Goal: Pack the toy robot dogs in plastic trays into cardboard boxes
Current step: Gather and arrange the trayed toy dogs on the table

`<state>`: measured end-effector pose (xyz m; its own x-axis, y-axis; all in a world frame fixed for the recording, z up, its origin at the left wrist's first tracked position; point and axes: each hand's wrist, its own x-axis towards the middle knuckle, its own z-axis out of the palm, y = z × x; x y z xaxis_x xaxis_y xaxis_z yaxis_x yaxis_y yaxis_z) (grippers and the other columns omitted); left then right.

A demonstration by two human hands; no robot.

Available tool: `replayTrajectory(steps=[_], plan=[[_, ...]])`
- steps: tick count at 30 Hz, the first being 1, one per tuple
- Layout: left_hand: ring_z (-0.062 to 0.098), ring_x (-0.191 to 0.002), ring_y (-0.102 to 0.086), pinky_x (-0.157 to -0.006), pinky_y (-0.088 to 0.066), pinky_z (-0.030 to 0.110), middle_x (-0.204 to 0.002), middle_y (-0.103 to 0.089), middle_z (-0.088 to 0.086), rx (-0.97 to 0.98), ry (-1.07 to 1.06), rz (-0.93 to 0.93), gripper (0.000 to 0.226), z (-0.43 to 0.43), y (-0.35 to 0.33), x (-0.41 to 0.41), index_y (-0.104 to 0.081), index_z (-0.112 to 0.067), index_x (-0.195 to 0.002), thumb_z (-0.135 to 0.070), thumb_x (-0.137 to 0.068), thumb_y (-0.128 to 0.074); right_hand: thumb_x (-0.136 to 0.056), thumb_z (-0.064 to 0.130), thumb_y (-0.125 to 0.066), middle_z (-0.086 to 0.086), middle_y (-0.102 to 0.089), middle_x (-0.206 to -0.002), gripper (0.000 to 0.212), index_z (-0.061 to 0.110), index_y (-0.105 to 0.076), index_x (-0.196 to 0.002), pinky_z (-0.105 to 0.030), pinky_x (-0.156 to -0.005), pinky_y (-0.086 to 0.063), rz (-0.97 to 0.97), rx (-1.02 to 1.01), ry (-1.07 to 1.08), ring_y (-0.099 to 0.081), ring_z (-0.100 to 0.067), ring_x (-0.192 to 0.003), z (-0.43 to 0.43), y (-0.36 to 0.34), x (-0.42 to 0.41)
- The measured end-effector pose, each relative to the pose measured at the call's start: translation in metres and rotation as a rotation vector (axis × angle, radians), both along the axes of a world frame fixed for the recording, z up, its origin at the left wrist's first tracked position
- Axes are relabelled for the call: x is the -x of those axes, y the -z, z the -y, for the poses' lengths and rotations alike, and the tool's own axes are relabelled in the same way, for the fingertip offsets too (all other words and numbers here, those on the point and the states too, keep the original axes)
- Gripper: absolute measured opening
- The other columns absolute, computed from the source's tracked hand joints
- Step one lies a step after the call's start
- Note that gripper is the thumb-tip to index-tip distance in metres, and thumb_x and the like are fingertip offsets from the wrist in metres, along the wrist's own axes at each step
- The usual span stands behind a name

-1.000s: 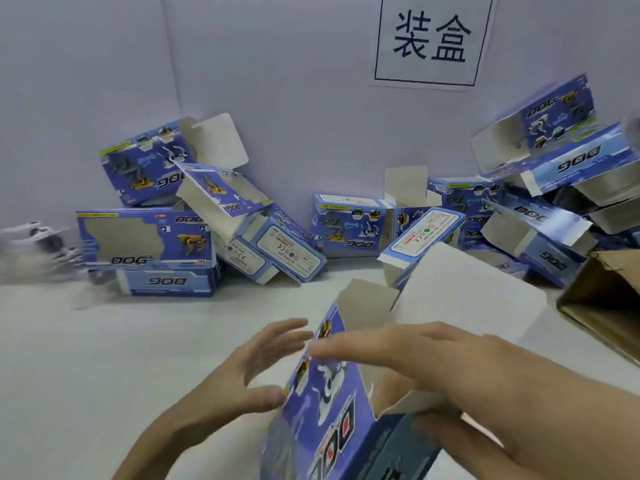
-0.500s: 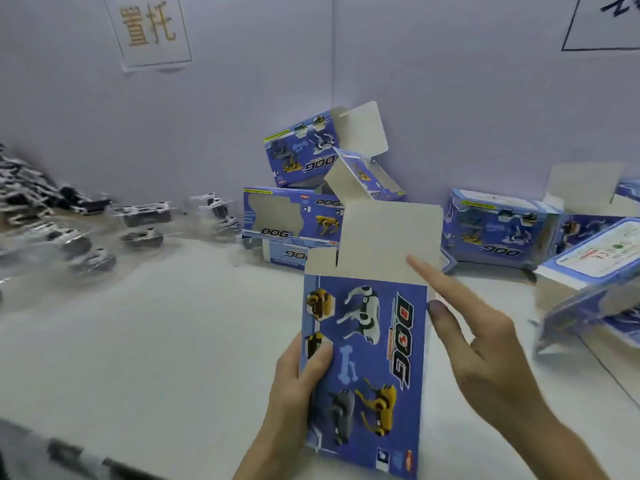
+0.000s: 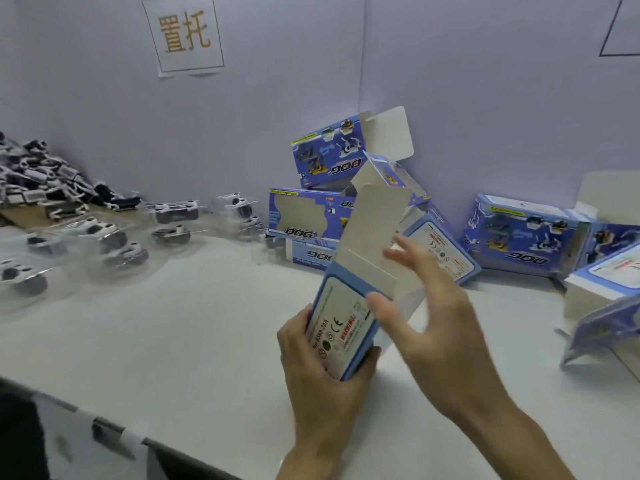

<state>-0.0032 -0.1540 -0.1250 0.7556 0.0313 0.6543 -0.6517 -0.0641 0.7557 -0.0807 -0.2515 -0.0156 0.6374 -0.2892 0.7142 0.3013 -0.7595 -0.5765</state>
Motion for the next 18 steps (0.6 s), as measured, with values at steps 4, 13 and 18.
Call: replayTrajectory(steps=[4,13,18], plan=[[0.007,-0.12,-0.045,-0.093,-0.054,0.04,-0.126,-0.041,-0.027,-0.084,0.001,-0.106,0.096,-0.002,0.002,0.002,-0.024,-0.047,-0.13,-0.04,-0.061,-0.091,-0.093,0.023,-0.066,0.007,-0.066,-0.125,0.052,0.028,-0.051,-0.143,-0.042,-0.1,-0.049,-0.12,0.1,0.009,-0.059,-0.018,-0.115,-0.017,-0.002,-0.024],[0.013,-0.117,-0.054,-0.095,-0.052,0.038,-0.129,-0.051,-0.007,-0.155,-0.099,-0.018,0.096,-0.001,0.002,0.001,-0.035,-0.016,-0.144,-0.025,-0.067,-0.091,-0.092,0.018,-0.049,0.002,-0.068,-0.127,0.044,0.027,-0.065,-0.131,-0.042,-0.088,-0.047,0.005,0.587,0.171,-0.066,-0.023,-0.101,-0.026,0.016,-0.027],[0.009,-0.125,-0.049,-0.101,-0.05,0.035,-0.137,-0.048,-0.011,-0.239,0.115,-0.072,0.086,-0.012,-0.009,0.004,-0.029,-0.033,-0.143,-0.048,-0.076,-0.08,-0.087,0.016,-0.052,-0.001,-0.072,-0.096,0.046,0.022,-0.066,-0.13,-0.038,-0.074,-0.05,-0.042,0.685,0.154,-0.066,-0.027,-0.077,-0.009,0.002,-0.02]])
